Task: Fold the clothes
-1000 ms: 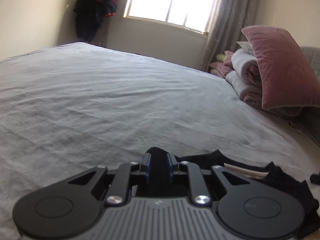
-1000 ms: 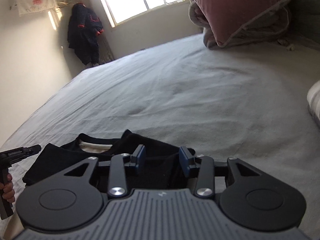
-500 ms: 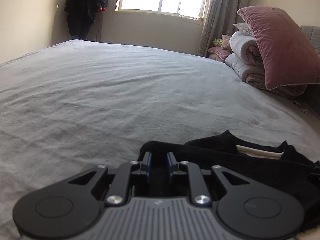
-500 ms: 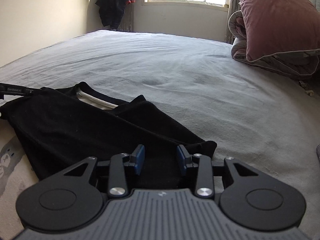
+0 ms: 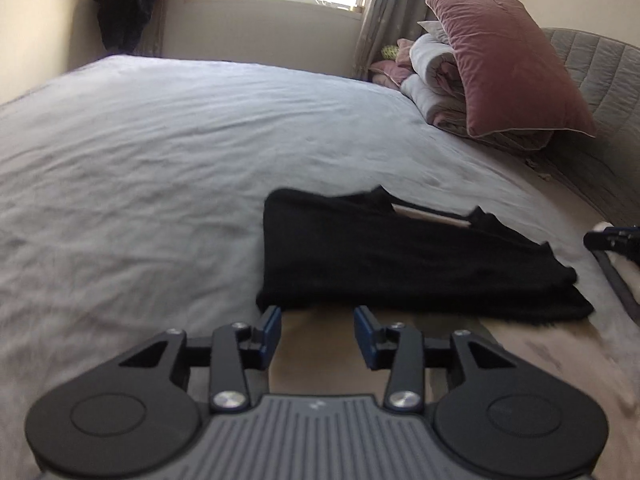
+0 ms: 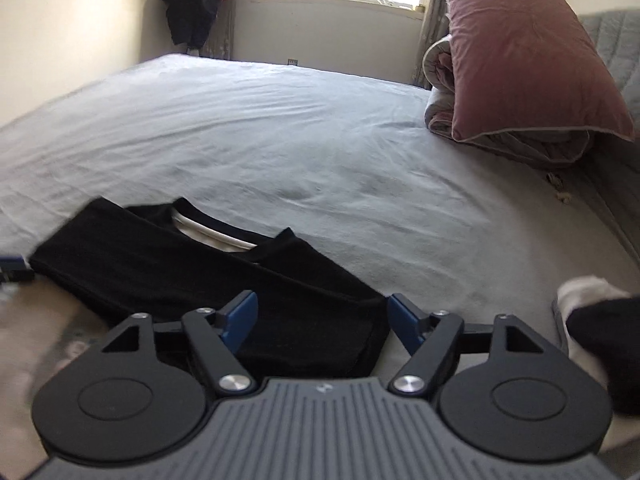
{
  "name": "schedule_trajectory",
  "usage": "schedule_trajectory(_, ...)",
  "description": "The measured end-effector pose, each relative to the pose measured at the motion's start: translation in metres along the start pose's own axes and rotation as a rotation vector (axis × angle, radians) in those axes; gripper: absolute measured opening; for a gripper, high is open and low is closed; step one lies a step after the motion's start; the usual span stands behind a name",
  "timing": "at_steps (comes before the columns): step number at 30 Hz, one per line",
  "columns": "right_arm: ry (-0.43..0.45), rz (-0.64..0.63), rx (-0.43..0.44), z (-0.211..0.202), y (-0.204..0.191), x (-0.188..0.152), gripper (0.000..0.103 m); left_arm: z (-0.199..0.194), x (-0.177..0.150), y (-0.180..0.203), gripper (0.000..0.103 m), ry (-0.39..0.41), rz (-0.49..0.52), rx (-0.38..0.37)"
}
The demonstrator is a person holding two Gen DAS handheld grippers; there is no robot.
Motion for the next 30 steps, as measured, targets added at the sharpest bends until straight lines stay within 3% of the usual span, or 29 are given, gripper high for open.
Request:
schedule_trajectory(6, -0.105, 0.131, 0.051, -0.046, -0.003, -0.04, 0.086, -0.031, -0.033, -0.001, 0.053, -0.029, -0.009, -0.018)
schedule_trajectory(14, -0.231, 0.102, 0.031, -0.073, -0.02, -0.119, 0.086, -0.065, -0.061, 0.002, 0.057, -0.042, -0.004, -0.048)
schedule_trajectory(21, -0.275, 0.102, 0.01, -0.091, -0.026, -0.165, 0.087, -0.093, -0.093, 0.005, 0.058, -0.147, -0.014, -0.001)
schedule_trajectory(25, -0.271, 0.197, 0.031, -0.115, -0.012, -0.186, 0.088, -0.117, -0.11, 0.003, 0.058, -0.174, -0.118, -0.038)
schedule_trajectory(30, -0.282, 0.299, 0.077, -0.149, 0.013, -0.201, 0.088, -0.138, -0.126, -0.005, 0.055, -0.2, -0.184, -0.135)
Point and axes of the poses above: each gripper's, at about its wrist camera, not at the fingertips, and z roughly the way its jaws point, y to its right, x to its top, the point moved 6 cm from there along z, roughly the way its jaws point, and after that the axes turned 9 degrees about -x, right-handed, at the moved point
